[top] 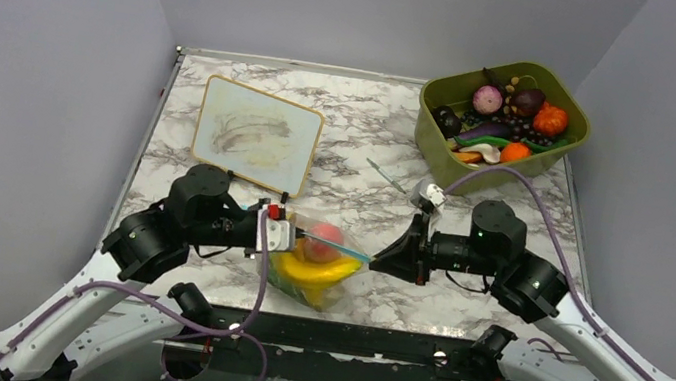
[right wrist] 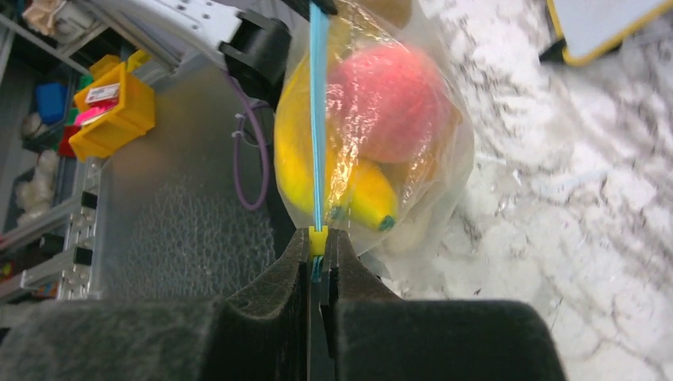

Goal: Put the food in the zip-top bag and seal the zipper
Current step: Zip the zipper food storage bag at the center of the board, then place the zipper food storage bag at the center of the board.

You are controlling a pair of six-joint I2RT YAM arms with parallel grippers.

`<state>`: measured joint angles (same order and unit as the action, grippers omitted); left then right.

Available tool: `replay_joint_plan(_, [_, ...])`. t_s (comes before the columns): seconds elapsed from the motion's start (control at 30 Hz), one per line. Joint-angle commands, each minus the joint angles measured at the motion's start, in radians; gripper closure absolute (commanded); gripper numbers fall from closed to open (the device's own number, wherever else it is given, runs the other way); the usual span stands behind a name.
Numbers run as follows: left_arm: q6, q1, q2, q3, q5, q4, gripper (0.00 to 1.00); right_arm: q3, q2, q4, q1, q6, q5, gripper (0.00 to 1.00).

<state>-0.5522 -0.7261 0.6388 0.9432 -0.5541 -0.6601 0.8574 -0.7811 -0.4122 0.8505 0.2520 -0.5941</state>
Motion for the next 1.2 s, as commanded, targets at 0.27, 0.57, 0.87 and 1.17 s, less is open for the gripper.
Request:
replay_joint_plan(0.27, [0.27,0.027,0.084,-0.018,0.253,0.292,0.46,-0.144,-0.193,0.021,-0.049,0.121,0.397,0.99])
replay_joint_plan(0.57, [0.298,0.027,-0.038,-0.141,0.436,0.34,0.36,-0.141,-0.184,-0.096,-0.077,0.225,0.705,0.99])
replay_joint_plan(0.87, [0.348,0.027,-0.044,-0.171,0.449,0.367,0.31,-0.084,-0.101,-0.291,-0.077,0.308,0.775,0.99])
replay_joint_plan(1.17, [0.436,0.026,-0.086,-0.214,0.511,0.411,0.01,-0.085,0.014,-0.287,-0.078,0.362,0.917,0.73])
